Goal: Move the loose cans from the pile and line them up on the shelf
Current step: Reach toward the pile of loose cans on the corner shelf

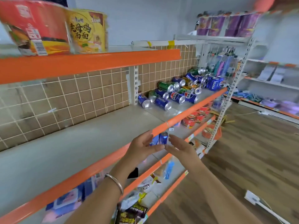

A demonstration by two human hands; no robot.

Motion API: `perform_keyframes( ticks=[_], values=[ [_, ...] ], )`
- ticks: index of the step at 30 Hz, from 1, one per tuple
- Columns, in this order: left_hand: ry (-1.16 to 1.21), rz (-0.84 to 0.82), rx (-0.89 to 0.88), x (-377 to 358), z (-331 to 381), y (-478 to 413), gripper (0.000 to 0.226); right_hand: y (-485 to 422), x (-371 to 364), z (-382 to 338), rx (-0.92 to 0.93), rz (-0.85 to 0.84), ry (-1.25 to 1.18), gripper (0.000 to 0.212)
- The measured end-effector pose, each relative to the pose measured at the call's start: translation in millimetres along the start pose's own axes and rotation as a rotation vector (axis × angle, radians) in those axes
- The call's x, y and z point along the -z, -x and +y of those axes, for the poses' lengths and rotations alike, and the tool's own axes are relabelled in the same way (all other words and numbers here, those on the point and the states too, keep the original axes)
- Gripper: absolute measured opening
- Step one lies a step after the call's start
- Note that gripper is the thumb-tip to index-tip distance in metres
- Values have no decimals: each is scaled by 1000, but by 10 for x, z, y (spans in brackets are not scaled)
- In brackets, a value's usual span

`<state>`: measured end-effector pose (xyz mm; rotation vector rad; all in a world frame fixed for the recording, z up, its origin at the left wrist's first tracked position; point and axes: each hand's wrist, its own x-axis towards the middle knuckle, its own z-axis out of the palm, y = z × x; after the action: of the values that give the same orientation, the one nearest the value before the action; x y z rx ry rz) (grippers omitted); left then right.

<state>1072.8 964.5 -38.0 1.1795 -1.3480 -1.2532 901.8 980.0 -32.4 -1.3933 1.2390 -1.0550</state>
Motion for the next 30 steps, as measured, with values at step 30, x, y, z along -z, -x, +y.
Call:
perform_keyframes(
  ticks=[30],
  values=[
    [-36,-58,-20,-1581,40,-4259,88,-3673,2387,415,-39,136,-50,52]
  ],
)
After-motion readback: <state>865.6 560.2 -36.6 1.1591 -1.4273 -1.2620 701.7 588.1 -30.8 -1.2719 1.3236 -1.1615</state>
